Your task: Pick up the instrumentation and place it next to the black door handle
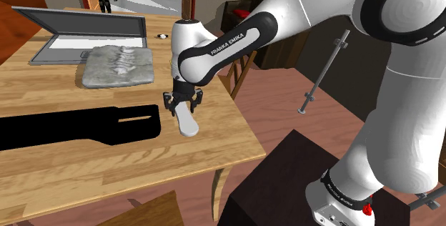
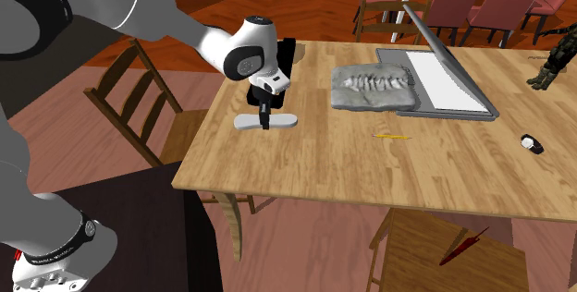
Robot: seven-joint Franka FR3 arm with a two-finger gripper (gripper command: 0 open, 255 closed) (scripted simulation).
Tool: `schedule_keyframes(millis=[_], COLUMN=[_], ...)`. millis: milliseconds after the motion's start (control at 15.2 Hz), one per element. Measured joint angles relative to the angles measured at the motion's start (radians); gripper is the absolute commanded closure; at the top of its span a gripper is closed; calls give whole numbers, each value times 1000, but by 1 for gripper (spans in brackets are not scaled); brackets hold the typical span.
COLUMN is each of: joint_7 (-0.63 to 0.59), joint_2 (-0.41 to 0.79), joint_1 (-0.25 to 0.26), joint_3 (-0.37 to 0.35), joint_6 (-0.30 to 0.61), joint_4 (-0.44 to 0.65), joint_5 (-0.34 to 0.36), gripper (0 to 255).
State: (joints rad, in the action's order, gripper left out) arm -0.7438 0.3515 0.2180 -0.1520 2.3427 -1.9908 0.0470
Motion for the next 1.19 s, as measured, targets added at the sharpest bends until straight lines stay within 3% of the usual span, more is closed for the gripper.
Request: schedule_keyframes(millis=[66, 462, 792, 1188], joint_7=[0, 0, 10, 10], joint_2=[0, 0, -65, -75], joint_1=[0, 0, -6, -6], joint_3=[0, 0, -5, -6], joint_6=[0, 0, -94, -107], joint_4=[0, 0, 32, 33], joint_5=[0, 0, -14, -16], gripper=[0, 0, 0, 0])
